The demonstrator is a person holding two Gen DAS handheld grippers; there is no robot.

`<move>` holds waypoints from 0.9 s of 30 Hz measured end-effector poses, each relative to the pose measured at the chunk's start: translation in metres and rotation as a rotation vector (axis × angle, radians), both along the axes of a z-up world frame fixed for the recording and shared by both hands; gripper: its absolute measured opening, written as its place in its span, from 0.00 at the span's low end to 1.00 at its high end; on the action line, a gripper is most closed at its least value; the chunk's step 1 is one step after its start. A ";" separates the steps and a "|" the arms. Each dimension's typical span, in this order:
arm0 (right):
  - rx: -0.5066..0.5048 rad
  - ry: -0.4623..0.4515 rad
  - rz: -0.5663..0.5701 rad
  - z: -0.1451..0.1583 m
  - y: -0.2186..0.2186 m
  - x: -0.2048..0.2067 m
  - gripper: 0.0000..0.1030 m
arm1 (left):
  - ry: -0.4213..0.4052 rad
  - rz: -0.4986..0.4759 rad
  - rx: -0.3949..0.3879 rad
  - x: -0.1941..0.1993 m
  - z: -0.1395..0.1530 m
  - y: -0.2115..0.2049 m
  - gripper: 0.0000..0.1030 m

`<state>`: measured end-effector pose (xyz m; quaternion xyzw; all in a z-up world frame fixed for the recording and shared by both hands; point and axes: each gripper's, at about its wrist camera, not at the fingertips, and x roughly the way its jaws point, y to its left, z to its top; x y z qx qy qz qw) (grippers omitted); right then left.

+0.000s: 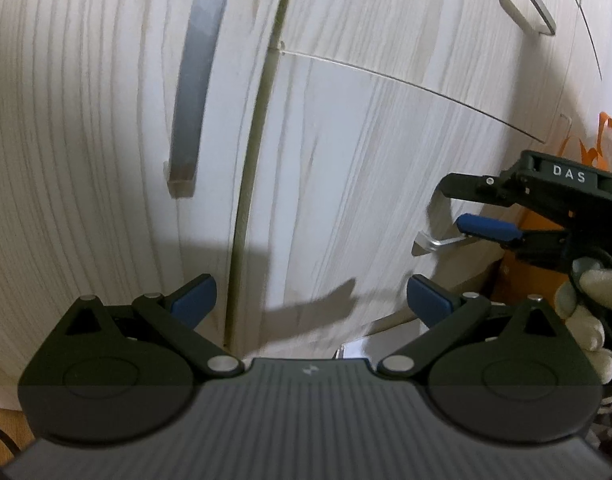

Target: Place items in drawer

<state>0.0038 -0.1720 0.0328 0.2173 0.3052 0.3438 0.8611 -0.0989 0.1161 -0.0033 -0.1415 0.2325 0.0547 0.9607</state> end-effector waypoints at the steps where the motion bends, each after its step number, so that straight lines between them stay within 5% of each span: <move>1: 0.014 0.008 -0.001 0.000 -0.004 0.000 0.60 | -0.001 0.000 -0.002 -0.001 0.001 0.001 1.00; 27: 0.001 -0.002 0.009 0.017 -0.078 -0.047 0.63 | -0.003 -0.098 -0.092 -0.009 0.022 0.002 1.00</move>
